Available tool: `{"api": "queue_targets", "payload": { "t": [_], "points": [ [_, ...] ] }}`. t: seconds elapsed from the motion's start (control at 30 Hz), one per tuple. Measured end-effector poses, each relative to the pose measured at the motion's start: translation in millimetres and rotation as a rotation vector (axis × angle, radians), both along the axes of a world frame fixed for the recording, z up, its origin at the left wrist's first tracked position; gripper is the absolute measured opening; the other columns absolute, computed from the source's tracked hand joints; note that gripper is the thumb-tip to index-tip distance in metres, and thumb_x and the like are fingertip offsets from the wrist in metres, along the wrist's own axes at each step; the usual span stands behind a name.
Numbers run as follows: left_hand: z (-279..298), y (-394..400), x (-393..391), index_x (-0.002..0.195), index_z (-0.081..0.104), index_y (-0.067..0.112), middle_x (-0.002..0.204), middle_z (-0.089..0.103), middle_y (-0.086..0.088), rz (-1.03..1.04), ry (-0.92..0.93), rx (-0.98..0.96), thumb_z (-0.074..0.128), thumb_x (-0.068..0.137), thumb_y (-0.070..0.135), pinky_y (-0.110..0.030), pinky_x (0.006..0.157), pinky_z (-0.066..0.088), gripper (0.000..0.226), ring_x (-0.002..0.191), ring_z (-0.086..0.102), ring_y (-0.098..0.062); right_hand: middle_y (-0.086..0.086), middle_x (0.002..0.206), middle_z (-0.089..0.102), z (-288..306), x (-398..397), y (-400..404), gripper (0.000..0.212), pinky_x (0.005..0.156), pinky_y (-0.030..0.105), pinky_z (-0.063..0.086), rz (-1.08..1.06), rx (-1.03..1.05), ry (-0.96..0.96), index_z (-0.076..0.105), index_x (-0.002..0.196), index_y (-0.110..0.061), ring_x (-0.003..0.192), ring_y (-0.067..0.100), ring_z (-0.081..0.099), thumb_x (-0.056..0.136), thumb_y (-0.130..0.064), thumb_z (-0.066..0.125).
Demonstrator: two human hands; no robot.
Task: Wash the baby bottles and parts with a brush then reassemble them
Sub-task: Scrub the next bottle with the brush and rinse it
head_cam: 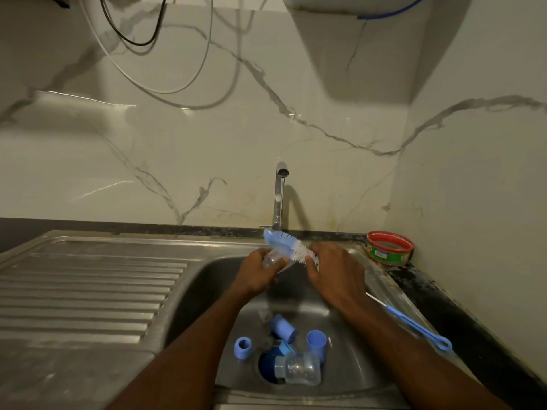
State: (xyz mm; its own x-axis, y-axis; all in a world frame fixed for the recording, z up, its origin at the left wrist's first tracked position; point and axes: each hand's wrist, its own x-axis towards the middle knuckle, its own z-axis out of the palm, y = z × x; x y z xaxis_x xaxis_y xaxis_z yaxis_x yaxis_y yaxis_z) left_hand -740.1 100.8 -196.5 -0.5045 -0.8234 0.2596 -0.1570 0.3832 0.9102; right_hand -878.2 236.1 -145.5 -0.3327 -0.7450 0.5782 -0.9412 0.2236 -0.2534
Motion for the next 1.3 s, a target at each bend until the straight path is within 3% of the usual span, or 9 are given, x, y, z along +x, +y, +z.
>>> {"api": "queue_targets", "payload": {
  "t": [0.23, 0.5, 0.63, 0.8, 0.93, 1.0, 1.1, 1.2, 1.3],
  "points": [
    [9, 8, -2, 0.137, 0.056, 0.013, 0.129, 0.065, -0.008, -0.359, 0.146, 0.293, 0.054, 0.104, 0.016, -0.036, 0.094, 0.058, 0.034, 0.114, 0.066, -0.025, -0.003, 0.11, 0.063, 1, -6, 1, 0.02, 0.07, 0.029, 0.046, -0.013, 0.01, 0.024, 0.058, 0.119, -0.028, 0.09, 0.015, 0.059, 0.101, -0.037, 0.054],
    [-6, -7, 7, 0.123, 0.064, 0.016, 0.118, 0.071, -0.004, -0.06, 0.052, -0.019, 0.064, 0.098, 0.018, -0.043, 0.095, 0.058, 0.025, 0.105, 0.07, -0.015, -0.004, 0.112, 0.063, -3, 5, 4, 0.024, 0.076, 0.029, 0.052, 0.124, -0.002, 0.035, 0.06, 0.121, -0.03, 0.092, 0.013, 0.06, 0.1, -0.038, 0.055],
    [-2, -7, 7, 0.12, 0.067, 0.012, 0.11, 0.074, -0.002, -0.029, 0.059, -0.09, 0.068, 0.094, 0.015, -0.04, 0.093, 0.059, 0.026, 0.101, 0.071, -0.012, -0.002, 0.109, 0.064, 7, -9, 3, 0.023, 0.07, 0.03, 0.047, -0.096, -0.065, 0.011, 0.06, 0.12, -0.027, 0.09, 0.016, 0.062, 0.1, -0.037, 0.055],
    [-6, -2, 6, 0.122, 0.062, 0.019, 0.122, 0.07, -0.009, -0.082, 0.105, 0.011, 0.075, 0.08, 0.05, -0.043, 0.091, 0.059, 0.054, 0.107, 0.071, -0.023, -0.008, 0.11, 0.065, -5, 2, 5, 0.02, 0.075, 0.024, 0.047, 0.144, 0.025, -0.055, 0.063, 0.117, -0.03, 0.089, 0.007, 0.057, 0.098, -0.033, 0.06],
    [-4, -5, 3, 0.13, 0.061, 0.013, 0.123, 0.069, -0.006, -0.033, 0.142, -0.002, 0.067, 0.096, 0.019, -0.04, 0.09, 0.061, 0.035, 0.108, 0.07, -0.018, -0.004, 0.109, 0.065, 1, 0, 1, 0.022, 0.075, 0.027, 0.047, 0.07, -0.045, -0.029, 0.063, 0.119, -0.027, 0.091, 0.012, 0.06, 0.098, -0.034, 0.059],
    [0, -5, 1, 0.133, 0.061, 0.014, 0.124, 0.068, -0.002, 0.012, 0.118, -0.015, 0.069, 0.094, 0.014, -0.029, 0.087, 0.06, 0.04, 0.109, 0.067, -0.013, -0.003, 0.108, 0.066, 4, -8, 2, 0.022, 0.072, 0.029, 0.048, -0.047, -0.049, -0.025, 0.063, 0.117, -0.026, 0.091, 0.015, 0.062, 0.098, -0.035, 0.058],
    [-5, -7, 2, 0.129, 0.062, 0.016, 0.12, 0.067, 0.002, 0.083, 0.076, -0.036, 0.064, 0.097, 0.01, -0.018, 0.076, 0.056, 0.033, 0.107, 0.066, -0.01, -0.006, 0.103, 0.066, 0, -8, 6, 0.019, 0.078, 0.029, 0.052, 0.031, 0.02, -0.073, 0.065, 0.114, -0.028, 0.09, 0.012, 0.062, 0.097, -0.034, 0.061],
    [-11, -12, 5, 0.117, 0.065, 0.011, 0.112, 0.071, -0.006, 0.152, 0.034, -0.031, 0.06, 0.1, 0.013, -0.023, 0.078, 0.057, 0.018, 0.1, 0.069, -0.013, -0.01, 0.099, 0.062, -4, 2, 10, 0.009, 0.076, 0.027, 0.052, 0.158, 0.057, -0.053, 0.062, 0.104, -0.033, 0.087, 0.007, 0.059, 0.095, -0.034, 0.063],
    [-8, -9, 5, 0.12, 0.062, 0.015, 0.118, 0.068, -0.009, 0.099, 0.038, -0.009, 0.059, 0.101, 0.013, -0.034, 0.086, 0.06, 0.02, 0.102, 0.068, -0.016, -0.008, 0.103, 0.065, -2, -3, 4, 0.018, 0.074, 0.025, 0.046, 0.081, -0.008, -0.054, 0.064, 0.113, -0.029, 0.089, 0.011, 0.061, 0.096, -0.034, 0.062]
  ]
}}
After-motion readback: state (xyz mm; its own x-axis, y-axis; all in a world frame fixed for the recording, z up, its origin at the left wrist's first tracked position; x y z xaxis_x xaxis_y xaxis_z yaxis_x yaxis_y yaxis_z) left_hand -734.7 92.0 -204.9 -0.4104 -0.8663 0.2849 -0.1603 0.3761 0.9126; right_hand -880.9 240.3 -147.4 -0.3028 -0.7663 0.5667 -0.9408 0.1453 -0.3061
